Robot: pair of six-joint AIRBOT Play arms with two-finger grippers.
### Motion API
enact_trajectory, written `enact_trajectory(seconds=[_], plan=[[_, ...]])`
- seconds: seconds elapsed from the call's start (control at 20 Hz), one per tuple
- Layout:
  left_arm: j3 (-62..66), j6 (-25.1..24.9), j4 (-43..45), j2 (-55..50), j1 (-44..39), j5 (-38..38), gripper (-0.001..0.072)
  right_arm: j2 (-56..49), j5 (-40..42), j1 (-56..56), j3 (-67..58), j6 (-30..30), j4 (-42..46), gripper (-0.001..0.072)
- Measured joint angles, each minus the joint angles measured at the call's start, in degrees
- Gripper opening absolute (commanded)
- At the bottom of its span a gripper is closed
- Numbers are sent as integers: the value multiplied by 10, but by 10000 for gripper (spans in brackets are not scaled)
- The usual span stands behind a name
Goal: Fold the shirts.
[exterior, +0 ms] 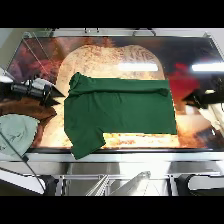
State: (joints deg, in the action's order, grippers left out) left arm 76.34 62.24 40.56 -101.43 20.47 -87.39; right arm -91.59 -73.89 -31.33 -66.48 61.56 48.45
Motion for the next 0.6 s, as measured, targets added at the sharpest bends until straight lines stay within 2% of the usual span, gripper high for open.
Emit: enact_trajectory(seconds=[0.25,0.55,0.6], plan=[[-184,-23,3,75,31,15,696,69,5,-22,147,12,78,362],[-289,-32,4,96,32,22,696,61,17,11,244,-22,34,345],[-297,-32,4,97,29,24,696,56,17,20,250,-25,23,110]])
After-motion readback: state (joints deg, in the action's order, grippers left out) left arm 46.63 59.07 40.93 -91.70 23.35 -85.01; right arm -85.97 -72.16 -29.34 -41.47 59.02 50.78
